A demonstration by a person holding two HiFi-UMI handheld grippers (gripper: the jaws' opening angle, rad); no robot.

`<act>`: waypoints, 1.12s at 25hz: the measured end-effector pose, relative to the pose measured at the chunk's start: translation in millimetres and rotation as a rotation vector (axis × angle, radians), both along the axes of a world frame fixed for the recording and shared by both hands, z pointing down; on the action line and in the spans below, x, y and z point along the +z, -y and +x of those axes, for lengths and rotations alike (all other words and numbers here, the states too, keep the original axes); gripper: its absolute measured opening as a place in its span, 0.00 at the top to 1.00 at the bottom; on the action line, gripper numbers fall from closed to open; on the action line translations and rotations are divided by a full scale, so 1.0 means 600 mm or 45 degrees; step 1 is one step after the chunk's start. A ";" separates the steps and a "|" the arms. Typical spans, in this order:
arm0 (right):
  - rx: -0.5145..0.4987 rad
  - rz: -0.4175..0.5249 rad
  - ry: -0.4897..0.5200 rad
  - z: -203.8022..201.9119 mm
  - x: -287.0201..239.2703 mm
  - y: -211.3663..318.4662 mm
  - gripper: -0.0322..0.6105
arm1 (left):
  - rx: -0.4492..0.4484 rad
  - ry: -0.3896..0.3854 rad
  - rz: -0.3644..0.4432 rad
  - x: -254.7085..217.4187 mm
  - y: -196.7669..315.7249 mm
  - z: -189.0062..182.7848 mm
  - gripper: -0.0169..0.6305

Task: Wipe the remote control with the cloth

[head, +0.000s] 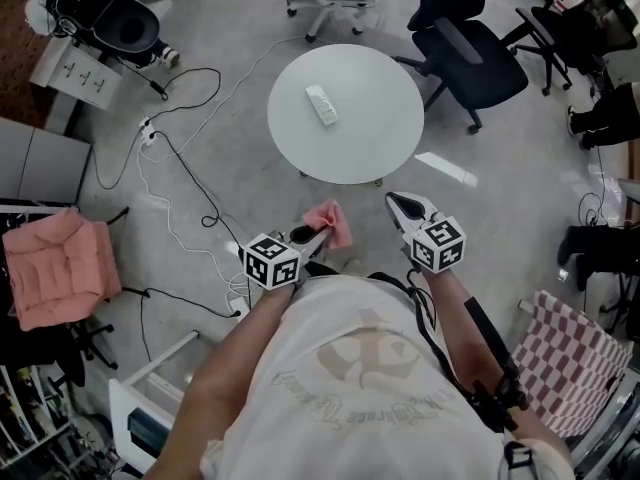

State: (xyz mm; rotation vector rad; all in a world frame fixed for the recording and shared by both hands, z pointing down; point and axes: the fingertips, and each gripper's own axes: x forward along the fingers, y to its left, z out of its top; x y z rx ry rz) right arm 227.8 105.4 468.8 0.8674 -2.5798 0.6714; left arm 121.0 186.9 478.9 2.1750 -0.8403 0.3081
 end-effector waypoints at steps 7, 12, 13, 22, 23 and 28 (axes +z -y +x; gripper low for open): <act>0.030 -0.002 -0.023 -0.039 -0.009 0.064 0.94 | 0.034 -0.019 -0.006 -0.001 0.075 -0.035 0.95; 0.096 -0.011 -0.036 -0.056 -0.010 0.100 0.94 | 0.115 -0.041 -0.010 -0.001 0.118 -0.047 0.95; 0.107 -0.011 -0.041 -0.062 -0.010 0.106 0.94 | 0.128 -0.043 -0.010 0.000 0.125 -0.053 0.95; 0.182 -0.032 -0.086 -0.106 -0.006 0.151 0.94 | 0.159 -0.058 -0.012 0.003 0.195 -0.119 0.95; 0.187 -0.033 -0.094 -0.110 -0.005 0.155 0.94 | 0.160 -0.062 -0.012 0.003 0.202 -0.125 0.95; 0.200 -0.027 -0.161 -0.138 0.001 0.180 0.94 | 0.154 -0.073 -0.018 0.009 0.228 -0.165 0.95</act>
